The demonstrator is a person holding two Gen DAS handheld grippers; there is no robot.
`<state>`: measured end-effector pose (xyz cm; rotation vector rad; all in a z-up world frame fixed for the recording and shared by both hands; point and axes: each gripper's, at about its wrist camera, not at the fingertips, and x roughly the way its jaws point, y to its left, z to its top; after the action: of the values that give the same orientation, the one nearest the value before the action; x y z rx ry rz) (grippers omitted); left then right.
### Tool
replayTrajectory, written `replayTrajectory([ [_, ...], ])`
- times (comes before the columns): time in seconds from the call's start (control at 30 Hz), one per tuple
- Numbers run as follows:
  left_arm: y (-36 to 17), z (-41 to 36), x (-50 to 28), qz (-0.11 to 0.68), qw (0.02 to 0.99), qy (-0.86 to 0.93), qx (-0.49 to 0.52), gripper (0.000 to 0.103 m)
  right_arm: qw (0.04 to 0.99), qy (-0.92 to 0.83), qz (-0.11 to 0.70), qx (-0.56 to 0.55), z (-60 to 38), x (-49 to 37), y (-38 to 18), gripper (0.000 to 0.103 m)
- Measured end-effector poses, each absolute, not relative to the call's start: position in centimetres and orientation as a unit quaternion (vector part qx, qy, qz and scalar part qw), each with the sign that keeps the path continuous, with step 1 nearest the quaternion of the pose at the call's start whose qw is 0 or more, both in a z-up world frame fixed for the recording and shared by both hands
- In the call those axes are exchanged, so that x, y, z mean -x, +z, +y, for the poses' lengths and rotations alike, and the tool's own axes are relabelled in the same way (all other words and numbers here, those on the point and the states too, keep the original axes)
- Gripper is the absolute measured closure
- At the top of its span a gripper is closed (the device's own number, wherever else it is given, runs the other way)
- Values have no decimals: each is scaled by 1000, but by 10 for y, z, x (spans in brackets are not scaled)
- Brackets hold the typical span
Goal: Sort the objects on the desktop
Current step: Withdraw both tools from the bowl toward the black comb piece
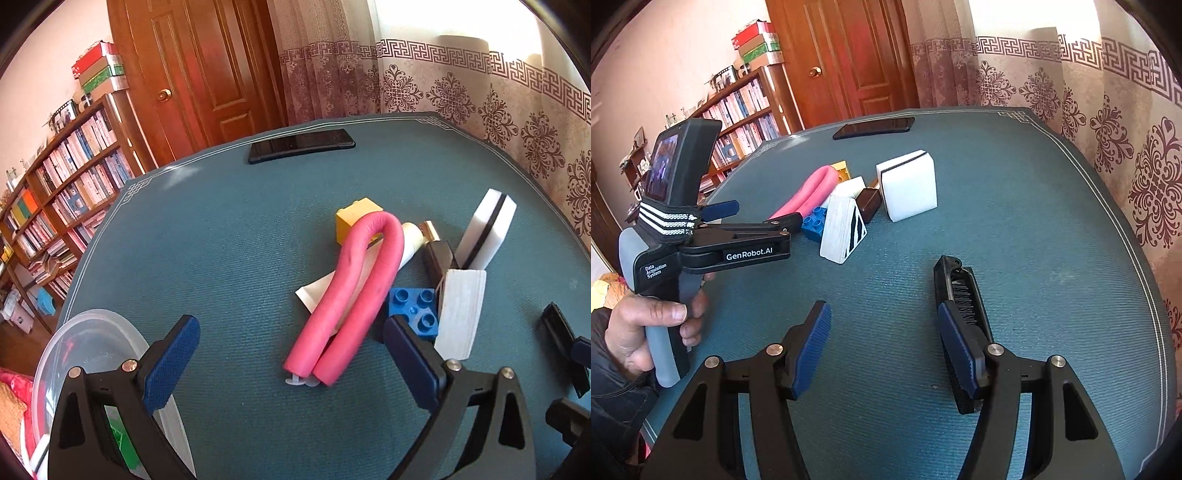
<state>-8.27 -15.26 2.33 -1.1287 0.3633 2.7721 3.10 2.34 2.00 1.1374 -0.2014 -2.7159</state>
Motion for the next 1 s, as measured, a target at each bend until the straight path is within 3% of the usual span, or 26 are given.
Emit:
replayTrajectory([
  [1.0,7,-148,87,152,75,904,392,2,78,-917,-88,-381,40,-33,20,39],
])
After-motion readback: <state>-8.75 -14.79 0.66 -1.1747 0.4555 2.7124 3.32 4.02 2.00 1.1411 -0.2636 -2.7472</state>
